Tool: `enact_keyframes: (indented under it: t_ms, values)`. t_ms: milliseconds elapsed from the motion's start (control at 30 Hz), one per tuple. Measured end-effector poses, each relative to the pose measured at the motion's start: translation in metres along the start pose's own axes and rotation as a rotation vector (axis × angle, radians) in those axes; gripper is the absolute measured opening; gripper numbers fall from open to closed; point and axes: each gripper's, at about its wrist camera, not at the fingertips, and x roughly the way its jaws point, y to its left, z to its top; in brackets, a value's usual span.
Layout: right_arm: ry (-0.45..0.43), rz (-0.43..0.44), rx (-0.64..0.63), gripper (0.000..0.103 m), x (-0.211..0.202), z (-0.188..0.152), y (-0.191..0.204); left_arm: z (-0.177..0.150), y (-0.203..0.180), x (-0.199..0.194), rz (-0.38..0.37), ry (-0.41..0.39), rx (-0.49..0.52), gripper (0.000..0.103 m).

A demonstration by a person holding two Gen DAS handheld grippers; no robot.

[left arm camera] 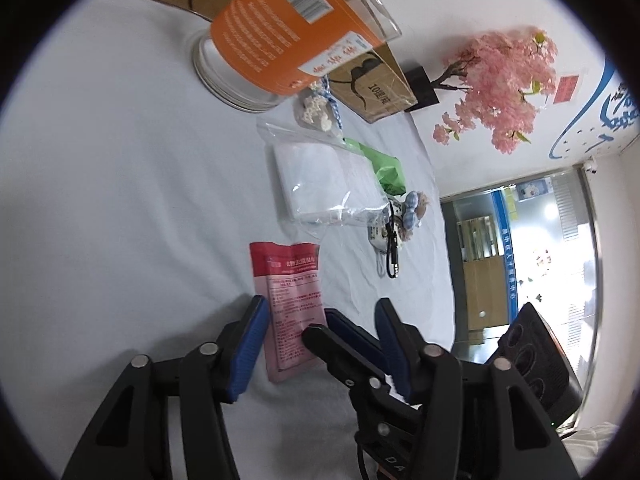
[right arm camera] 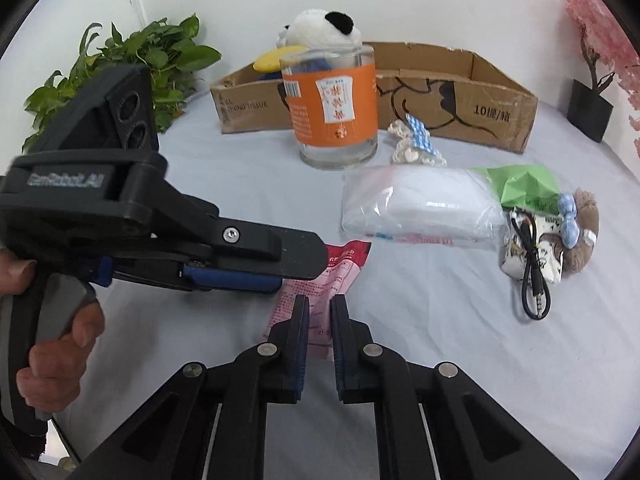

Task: Organize soft objects
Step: 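Close the right gripper on the pink sachet and lift it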

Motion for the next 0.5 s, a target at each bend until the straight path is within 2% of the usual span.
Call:
enact_keyframes:
  t_ms: [67,167,200,233,267,300,333,400,500]
  values:
    - [0.008,0.018,0.037,0.009,0.001,-0.003,-0.007,0.001,0.000,0.000,0.024,0.000,-0.005,0.044]
    - [0.014,0.046,0.052,0.013,-0.001,-0.004,-0.009,0.002,0.001,-0.003,0.019,0.004,-0.025,0.044]
    - [0.017,0.053,0.056,0.019,-0.001,-0.004,-0.010,0.002,0.003,-0.003,0.014,0.007,-0.033,0.044]
    - [0.022,0.056,0.049,0.033,0.000,-0.004,-0.008,0.002,0.005,-0.003,0.014,0.009,-0.041,0.044]
    - [0.021,0.052,0.046,0.043,0.001,-0.004,-0.007,0.002,0.006,-0.003,0.012,0.007,-0.048,0.044]
    - [0.018,0.047,0.046,0.058,0.002,-0.005,-0.004,0.002,0.007,-0.004,0.009,0.003,-0.055,0.044]
    - [0.016,0.045,0.045,0.064,0.002,-0.005,-0.001,0.002,0.008,-0.004,0.011,0.000,-0.058,0.044]
    - [0.018,0.014,0.012,0.065,0.005,-0.005,0.011,0.003,0.008,-0.005,0.017,-0.002,-0.055,0.044]
    - [0.008,-0.086,-0.066,0.066,0.012,-0.007,0.026,0.003,0.007,-0.005,0.017,-0.003,-0.055,0.044]
